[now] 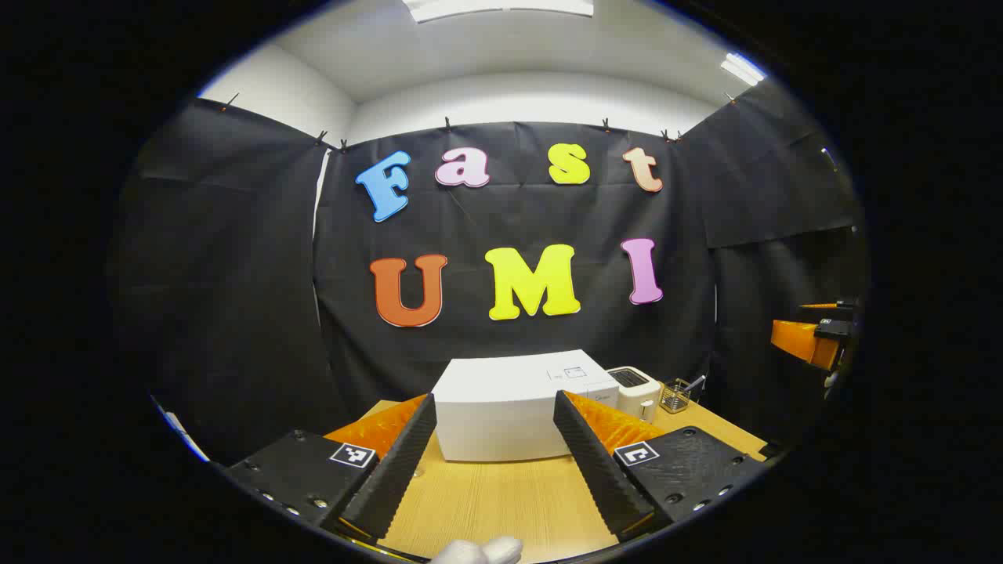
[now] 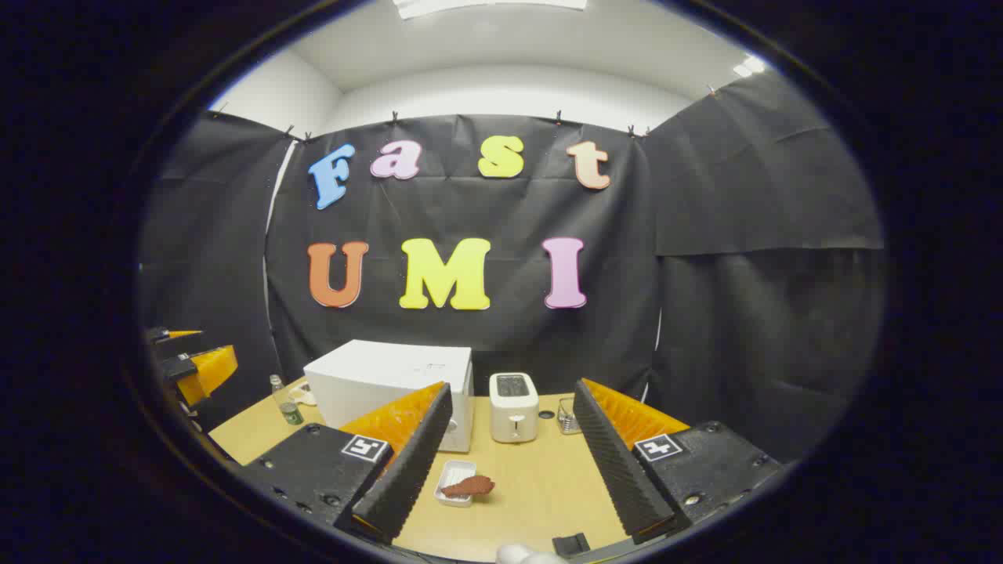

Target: Open the microwave oven with the left hand, put the food in, and close the microwave oven.

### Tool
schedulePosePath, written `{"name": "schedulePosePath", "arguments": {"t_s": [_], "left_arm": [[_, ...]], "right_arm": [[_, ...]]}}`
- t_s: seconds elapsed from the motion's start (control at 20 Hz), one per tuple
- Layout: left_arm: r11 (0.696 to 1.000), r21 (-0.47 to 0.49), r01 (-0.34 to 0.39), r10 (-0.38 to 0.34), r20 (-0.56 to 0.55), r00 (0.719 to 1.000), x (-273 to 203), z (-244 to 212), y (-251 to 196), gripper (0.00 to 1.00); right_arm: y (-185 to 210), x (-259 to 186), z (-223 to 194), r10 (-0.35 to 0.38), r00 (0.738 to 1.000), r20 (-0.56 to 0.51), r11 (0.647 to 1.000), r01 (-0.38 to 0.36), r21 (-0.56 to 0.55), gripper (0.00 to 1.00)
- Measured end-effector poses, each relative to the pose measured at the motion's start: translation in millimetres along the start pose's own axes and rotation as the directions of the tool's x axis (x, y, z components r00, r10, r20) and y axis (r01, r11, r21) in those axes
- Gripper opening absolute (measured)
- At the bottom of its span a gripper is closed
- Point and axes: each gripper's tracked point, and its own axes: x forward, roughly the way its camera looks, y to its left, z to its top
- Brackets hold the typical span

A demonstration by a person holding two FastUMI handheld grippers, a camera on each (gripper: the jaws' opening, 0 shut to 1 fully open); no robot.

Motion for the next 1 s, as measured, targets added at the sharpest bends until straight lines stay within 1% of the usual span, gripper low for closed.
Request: {"name": "schedulePosePath", "arguments": {"t_s": [0.1, 0.3, 0.45, 0.7, 1.0], "left_arm": [[1.000, 0.008, -0.012, 0.012, 0.006, 1.000, 0.5, 2.8, 1.6, 0.95], [0.999, -0.029, -0.018, 0.018, -0.008, 1.000, -0.3, 1.7, 1.6, 0.95], [0.999, -0.030, -0.023, 0.023, -0.009, 1.000, -1.7, 0.8, 2.8, 0.95], [0.999, -0.027, -0.019, 0.019, -0.015, 1.000, 4.5, -4.4, -1.4, 0.95], [1.000, -0.024, 0.011, -0.011, -0.023, 1.000, 39.1, -28.3, -27.4, 0.95]], "right_arm": [[5.7, 2.5, 1.1, 0.017, 1.000, 0.004, 1.000, -0.017, -0.010, 0.99], [12.7, 6.5, -1.5, 0.047, 0.999, -0.004, 0.999, -0.047, -0.014, 0.99], [14.6, 9.1, -0.7, 0.057, 0.998, -0.005, 0.998, -0.057, -0.016, 0.99], [13.0, 13.6, -5.0, 0.060, 0.998, -0.018, 0.998, -0.061, -0.013, 0.99], [-3.4, 19.0, -1.5, 0.044, 0.999, -0.026, 0.999, -0.044, -0.011, 0.99]]}}
